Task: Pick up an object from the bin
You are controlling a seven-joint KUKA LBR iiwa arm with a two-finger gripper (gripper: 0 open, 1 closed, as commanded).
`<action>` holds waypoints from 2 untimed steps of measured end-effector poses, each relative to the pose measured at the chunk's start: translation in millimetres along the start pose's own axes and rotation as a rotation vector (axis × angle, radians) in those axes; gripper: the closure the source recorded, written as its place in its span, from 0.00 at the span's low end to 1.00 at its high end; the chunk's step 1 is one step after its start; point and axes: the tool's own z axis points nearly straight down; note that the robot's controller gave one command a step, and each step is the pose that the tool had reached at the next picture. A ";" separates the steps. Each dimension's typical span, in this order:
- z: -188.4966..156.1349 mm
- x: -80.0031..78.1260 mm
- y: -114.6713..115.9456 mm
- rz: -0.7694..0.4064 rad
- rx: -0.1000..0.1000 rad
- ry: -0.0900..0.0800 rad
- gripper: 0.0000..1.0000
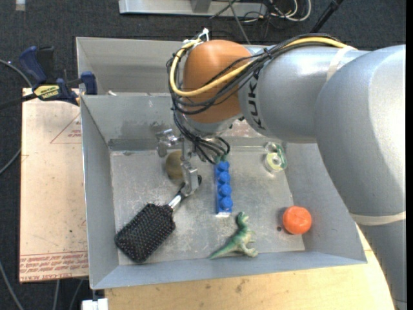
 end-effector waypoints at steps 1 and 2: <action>-14.1 4.8 16.3 -0.134 -0.002 -0.017 0.00; 7.0 16.2 -16.1 -0.353 0.000 -0.004 0.00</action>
Offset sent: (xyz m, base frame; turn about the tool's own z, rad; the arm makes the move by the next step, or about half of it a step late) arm -0.0007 -0.0638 -0.0281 -0.1206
